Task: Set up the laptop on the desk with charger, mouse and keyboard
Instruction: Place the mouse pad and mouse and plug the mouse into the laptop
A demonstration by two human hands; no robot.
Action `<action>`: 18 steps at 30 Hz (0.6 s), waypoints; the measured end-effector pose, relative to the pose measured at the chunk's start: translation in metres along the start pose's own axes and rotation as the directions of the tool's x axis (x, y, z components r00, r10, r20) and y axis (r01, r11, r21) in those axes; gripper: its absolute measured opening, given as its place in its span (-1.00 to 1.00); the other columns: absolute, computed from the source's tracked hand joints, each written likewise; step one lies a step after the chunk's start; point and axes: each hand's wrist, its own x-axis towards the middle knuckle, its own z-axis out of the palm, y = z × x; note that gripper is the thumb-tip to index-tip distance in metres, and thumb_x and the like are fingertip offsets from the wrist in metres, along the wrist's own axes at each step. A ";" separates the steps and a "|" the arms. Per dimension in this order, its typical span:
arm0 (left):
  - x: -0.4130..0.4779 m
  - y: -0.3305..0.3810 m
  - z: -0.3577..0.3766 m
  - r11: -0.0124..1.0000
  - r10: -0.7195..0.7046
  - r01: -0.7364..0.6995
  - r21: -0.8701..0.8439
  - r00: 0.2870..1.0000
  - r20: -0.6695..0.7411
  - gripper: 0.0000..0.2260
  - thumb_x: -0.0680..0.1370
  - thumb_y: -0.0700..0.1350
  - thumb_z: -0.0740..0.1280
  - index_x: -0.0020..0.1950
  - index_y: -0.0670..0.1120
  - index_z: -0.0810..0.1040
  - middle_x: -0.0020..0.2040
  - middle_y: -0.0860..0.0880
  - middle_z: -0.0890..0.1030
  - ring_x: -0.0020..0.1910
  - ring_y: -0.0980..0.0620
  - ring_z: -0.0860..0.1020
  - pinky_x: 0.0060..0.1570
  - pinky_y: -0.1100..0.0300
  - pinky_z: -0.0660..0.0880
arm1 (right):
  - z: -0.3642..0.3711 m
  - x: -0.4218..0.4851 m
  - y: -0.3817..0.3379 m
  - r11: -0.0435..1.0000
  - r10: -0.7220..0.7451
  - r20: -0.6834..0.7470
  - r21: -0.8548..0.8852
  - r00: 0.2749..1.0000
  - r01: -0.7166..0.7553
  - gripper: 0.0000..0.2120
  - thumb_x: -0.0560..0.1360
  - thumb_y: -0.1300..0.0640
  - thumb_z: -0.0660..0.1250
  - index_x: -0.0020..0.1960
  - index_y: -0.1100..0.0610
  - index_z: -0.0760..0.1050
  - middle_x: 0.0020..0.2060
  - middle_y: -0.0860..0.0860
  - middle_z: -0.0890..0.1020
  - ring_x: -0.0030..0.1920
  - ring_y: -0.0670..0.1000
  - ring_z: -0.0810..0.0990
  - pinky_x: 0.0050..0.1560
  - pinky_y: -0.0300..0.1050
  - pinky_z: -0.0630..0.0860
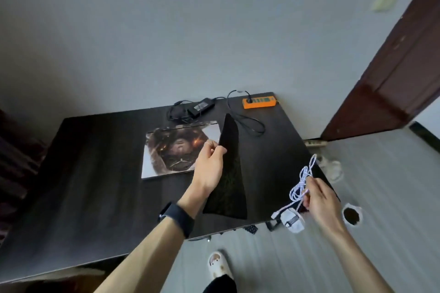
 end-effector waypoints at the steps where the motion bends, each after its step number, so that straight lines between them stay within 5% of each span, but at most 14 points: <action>1: 0.009 0.002 0.022 1.000 -0.001 0.002 -0.019 0.999 0.035 -0.77 0.57 -0.21 0.24 -0.25 -0.06 0.27 -0.30 0.04 0.33 -0.27 0.08 0.31 -0.18 0.15 0.26 | -0.010 0.012 0.003 1.000 0.023 -0.027 0.021 0.999 -0.023 -0.65 0.65 0.06 0.20 -0.23 0.25 0.39 -0.44 0.04 0.45 -0.43 -0.04 0.40 -0.25 -0.04 0.39; 4: 0.031 0.005 0.076 0.998 -0.022 0.028 -0.053 0.994 0.110 -0.76 0.57 -0.21 0.25 -0.26 -0.07 0.27 -0.33 0.05 0.34 -0.29 0.09 0.32 -0.23 0.21 0.28 | -0.032 0.041 0.008 1.000 0.025 -0.074 0.005 0.997 -0.024 -0.65 0.67 0.06 0.19 -0.20 0.26 0.42 -0.43 0.06 0.46 -0.42 -0.02 0.41 -0.27 -0.08 0.40; 11: 0.093 -0.003 0.185 0.951 -0.219 0.265 -0.159 0.941 0.258 -0.89 0.50 -0.08 0.25 -0.17 -0.09 0.42 -0.13 -0.13 0.49 -0.05 -0.10 0.49 0.01 0.00 0.43 | -0.077 0.118 0.001 0.997 0.024 -0.152 -0.064 0.988 -0.034 -0.63 0.67 0.07 0.18 -0.27 0.19 0.40 -0.42 0.11 0.48 -0.36 0.09 0.44 -0.22 0.04 0.37; 15: 0.118 -0.024 0.211 0.815 -0.454 0.516 -0.262 0.851 0.264 -0.58 0.38 0.02 0.30 0.13 -0.20 0.57 0.09 -0.24 0.65 0.13 -0.25 0.60 0.24 -0.17 0.50 | -0.099 0.144 0.005 0.997 0.022 -0.140 -0.074 0.990 -0.033 -0.64 0.68 0.06 0.15 -0.25 0.18 0.40 -0.41 0.05 0.45 -0.38 -0.01 0.40 -0.25 -0.02 0.29; 18: 0.140 -0.057 0.210 0.778 -0.559 0.574 -0.256 0.818 0.136 -0.64 0.42 -0.01 0.28 0.10 -0.18 0.61 0.01 -0.21 0.68 0.02 -0.23 0.64 0.12 -0.12 0.55 | -0.111 0.174 0.010 0.998 0.039 -0.112 -0.053 0.993 -0.045 -0.62 0.67 0.03 0.16 -0.29 0.11 0.38 -0.50 -0.07 0.43 -0.43 -0.04 0.39 -0.26 -0.01 0.31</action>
